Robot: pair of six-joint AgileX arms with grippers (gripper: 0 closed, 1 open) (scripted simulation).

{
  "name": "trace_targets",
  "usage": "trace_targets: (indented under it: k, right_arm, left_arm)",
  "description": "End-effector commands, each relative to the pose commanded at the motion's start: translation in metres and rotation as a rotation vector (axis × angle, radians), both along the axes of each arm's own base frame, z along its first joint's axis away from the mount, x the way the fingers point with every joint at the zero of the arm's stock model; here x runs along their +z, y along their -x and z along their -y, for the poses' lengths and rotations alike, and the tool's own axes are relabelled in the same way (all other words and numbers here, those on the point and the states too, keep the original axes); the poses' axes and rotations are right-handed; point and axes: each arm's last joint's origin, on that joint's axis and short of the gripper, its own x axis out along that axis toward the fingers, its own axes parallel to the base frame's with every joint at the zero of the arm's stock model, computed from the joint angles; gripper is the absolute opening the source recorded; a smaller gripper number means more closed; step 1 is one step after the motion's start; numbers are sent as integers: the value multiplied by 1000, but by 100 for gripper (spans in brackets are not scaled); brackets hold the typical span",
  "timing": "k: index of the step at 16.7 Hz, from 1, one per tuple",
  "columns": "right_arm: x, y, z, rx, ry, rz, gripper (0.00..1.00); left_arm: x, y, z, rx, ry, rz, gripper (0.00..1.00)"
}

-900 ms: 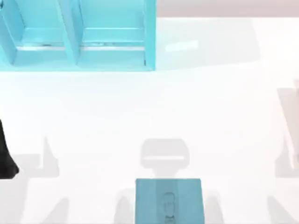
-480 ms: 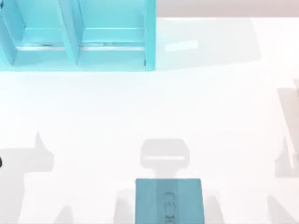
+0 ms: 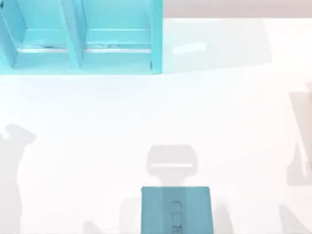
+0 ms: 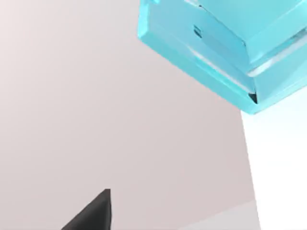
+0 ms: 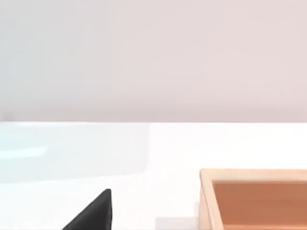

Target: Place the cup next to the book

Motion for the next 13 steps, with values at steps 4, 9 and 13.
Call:
trace_targets:
  k: [4, 9, 13]
  right_arm:
    - [0, 0, 0, 0, 0, 0, 100]
    - [0, 0, 0, 0, 0, 0, 100]
    - [0, 0, 0, 0, 0, 0, 100]
  left_arm:
    - [28, -30, -38, -45, -277, -452, 100]
    - [16, -71, -102, -287, -351, -964, 100]
    - [-12, -92, -151, -550, -305, -1200, 100]
